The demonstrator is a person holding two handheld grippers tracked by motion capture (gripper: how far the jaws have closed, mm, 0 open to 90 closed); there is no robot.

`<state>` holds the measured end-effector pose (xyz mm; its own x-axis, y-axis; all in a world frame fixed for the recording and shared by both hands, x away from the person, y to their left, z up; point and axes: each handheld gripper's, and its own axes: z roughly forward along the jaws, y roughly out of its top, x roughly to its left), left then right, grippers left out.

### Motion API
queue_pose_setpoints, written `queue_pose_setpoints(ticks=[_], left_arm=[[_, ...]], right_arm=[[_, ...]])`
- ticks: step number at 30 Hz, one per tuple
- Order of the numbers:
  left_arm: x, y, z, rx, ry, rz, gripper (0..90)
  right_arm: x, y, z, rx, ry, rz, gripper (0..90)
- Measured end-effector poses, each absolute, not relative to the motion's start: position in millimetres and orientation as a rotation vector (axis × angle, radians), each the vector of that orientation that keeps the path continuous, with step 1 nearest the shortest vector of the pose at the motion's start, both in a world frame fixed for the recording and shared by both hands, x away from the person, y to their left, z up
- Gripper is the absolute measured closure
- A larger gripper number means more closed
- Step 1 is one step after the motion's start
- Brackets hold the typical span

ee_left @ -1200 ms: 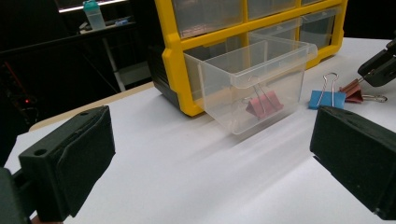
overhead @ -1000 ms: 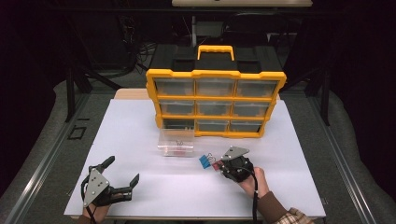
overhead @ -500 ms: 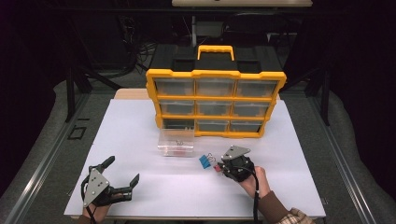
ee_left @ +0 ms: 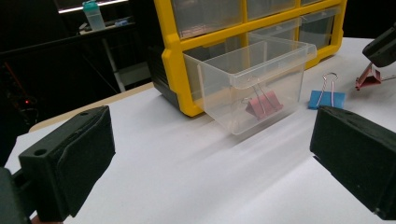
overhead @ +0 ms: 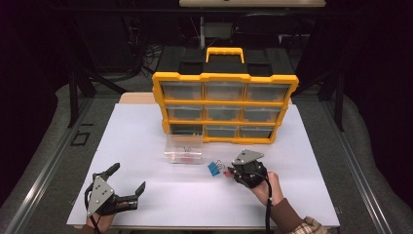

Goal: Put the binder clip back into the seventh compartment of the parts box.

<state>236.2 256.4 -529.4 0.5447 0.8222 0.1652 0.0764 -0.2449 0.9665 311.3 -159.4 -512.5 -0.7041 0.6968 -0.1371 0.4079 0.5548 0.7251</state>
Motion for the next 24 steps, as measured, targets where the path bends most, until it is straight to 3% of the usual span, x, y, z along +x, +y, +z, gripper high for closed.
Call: queue_pose_setpoints(ticks=[24], left_arm=[[237,257,-529,1.681,0.769,0.853,0.0]], right_arm=[[319,-155,-477,0.872,2.328,1.016,75.8]])
